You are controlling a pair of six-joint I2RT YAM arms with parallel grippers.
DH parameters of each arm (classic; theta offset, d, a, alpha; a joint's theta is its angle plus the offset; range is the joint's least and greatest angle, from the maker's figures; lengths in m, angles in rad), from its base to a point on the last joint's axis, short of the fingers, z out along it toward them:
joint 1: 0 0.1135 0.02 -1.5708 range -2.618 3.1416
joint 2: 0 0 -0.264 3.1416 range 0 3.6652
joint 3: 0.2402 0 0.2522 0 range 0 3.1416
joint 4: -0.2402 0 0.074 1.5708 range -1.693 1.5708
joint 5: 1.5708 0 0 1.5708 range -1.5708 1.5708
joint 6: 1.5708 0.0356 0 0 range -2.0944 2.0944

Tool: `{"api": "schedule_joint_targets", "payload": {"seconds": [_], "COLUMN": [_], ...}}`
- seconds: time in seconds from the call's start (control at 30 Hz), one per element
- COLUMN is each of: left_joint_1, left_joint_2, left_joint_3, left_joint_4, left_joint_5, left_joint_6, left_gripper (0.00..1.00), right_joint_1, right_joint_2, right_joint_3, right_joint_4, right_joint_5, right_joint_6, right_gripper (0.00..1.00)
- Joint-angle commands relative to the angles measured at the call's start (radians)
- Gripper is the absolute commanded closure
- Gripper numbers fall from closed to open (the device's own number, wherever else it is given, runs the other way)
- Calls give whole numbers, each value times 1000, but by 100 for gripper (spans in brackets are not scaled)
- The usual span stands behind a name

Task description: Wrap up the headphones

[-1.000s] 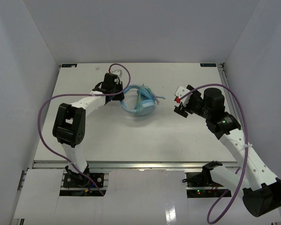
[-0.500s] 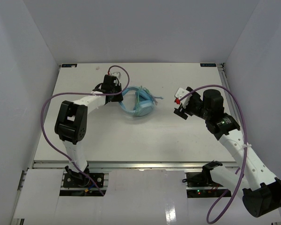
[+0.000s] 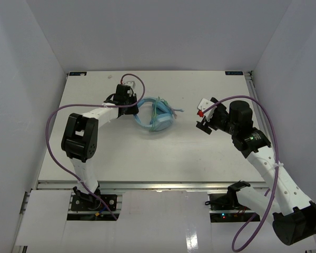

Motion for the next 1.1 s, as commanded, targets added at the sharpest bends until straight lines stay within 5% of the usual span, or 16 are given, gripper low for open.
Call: {"api": "schedule_joint_targets", "payload": {"seconds": [0.0,0.73,1.07], "left_joint_1": [8,38,45], "left_joint_2": [-15,-38,-52], "left_joint_3": [-7,-34,10], "left_joint_4": [55,49,32], "left_joint_5": [44,72,199], "left_joint_6": [-29,-35,9], "left_gripper": [62,24,9], "right_joint_1": [-6,-13,-15], "right_joint_2": [-19,-24,-25], "right_joint_3": [-3,0,0], "right_joint_4": [27,23,23], "right_joint_5": [-17,-21,-24], "right_joint_6": [16,16,18], "right_gripper": [21,21,21]}}
